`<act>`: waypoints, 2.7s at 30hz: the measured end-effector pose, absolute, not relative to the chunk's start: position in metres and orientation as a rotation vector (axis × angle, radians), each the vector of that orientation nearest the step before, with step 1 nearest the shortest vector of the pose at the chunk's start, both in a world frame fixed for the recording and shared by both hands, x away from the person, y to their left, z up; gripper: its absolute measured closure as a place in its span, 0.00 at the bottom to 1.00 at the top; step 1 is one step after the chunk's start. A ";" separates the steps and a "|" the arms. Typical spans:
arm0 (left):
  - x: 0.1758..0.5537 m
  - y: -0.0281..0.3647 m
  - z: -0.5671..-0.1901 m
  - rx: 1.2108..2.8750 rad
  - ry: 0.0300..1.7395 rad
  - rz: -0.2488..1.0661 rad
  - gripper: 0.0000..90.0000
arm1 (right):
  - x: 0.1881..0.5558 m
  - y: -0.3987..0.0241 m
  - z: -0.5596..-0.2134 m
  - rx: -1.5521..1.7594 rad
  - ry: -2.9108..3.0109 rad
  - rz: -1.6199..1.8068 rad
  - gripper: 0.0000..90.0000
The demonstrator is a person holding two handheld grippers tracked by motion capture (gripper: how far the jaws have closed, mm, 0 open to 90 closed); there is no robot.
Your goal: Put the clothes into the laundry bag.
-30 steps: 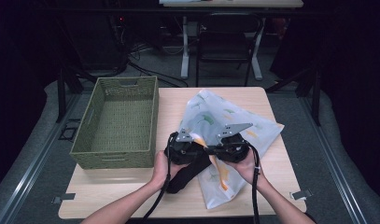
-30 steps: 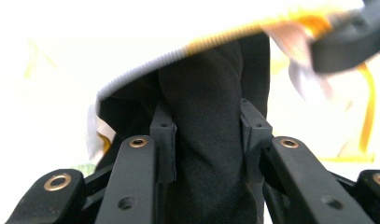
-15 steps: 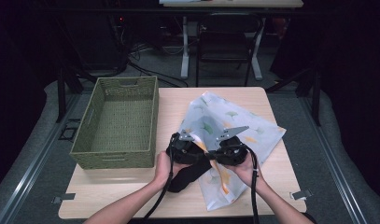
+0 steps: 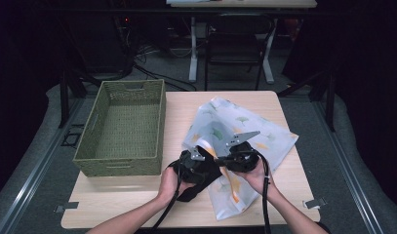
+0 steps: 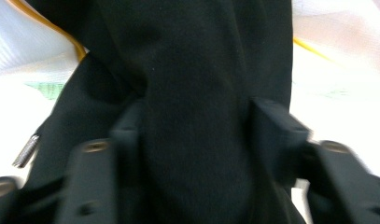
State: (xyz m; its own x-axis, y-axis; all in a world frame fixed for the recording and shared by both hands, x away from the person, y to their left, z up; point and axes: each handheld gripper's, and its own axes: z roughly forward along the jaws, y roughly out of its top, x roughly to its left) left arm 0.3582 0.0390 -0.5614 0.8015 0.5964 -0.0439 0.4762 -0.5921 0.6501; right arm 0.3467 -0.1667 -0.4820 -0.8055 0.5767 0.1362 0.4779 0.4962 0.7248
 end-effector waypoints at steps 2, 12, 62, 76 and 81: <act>0.359 0.040 -0.560 2.296 0.783 0.230 0.80 | 0.347 -0.167 -0.483 0.926 2.610 1.204 0.99; 0.363 0.042 -0.527 2.148 0.757 0.267 0.87 | 0.343 -0.165 -0.473 0.899 2.578 1.280 0.99; 0.359 0.038 -0.552 2.204 0.774 0.241 0.89 | 0.345 -0.167 -0.480 0.978 2.601 1.288 0.99; 0.369 0.033 -0.507 1.836 0.752 0.324 0.89 | 0.340 -0.174 -0.461 0.964 2.506 1.447 0.99; 0.371 0.025 -0.515 1.765 0.753 0.330 0.88 | 0.341 -0.175 -0.461 0.996 2.502 1.496 0.99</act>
State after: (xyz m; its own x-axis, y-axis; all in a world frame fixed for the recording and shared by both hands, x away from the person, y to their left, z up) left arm 0.3710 0.0248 -0.5154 0.7561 0.6370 -0.1499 0.3224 -0.1632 0.9324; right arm 0.3405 -0.1754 -0.4609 -0.7894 0.5542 0.2640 0.4950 0.3202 0.8078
